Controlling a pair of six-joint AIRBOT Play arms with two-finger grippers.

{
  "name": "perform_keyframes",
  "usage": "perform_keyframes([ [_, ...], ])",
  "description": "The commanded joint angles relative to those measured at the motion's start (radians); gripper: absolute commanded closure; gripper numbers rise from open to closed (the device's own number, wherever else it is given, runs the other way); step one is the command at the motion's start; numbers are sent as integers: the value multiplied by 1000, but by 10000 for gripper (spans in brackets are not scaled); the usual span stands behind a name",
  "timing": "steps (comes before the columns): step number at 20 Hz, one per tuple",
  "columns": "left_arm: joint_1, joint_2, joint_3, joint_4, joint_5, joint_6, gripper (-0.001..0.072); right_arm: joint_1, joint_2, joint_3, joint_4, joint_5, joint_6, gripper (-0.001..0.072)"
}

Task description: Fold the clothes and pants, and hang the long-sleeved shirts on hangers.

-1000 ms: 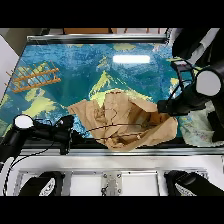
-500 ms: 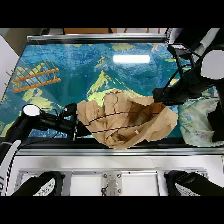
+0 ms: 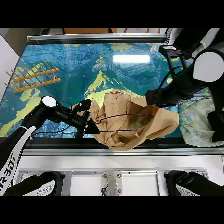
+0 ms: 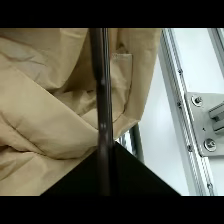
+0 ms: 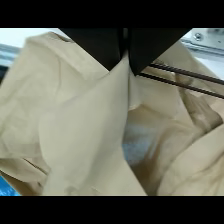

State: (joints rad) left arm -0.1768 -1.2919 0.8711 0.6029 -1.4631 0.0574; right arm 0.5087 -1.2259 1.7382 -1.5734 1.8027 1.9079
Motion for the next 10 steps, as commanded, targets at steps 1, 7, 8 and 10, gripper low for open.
perform_keyframes([
  [1,-8,-15,14,-2,27,-1,694,76,-13,1,31,-74,63,698],
  [7,-8,-15,14,-2,28,-1,694,180,-55,1,114,-231,178,698],
  [8,-8,-15,14,-2,27,-1,694,189,-63,1,124,-240,190,698],
  [10,-8,-15,14,-3,27,-1,694,204,-82,1,147,-260,192,698],
])
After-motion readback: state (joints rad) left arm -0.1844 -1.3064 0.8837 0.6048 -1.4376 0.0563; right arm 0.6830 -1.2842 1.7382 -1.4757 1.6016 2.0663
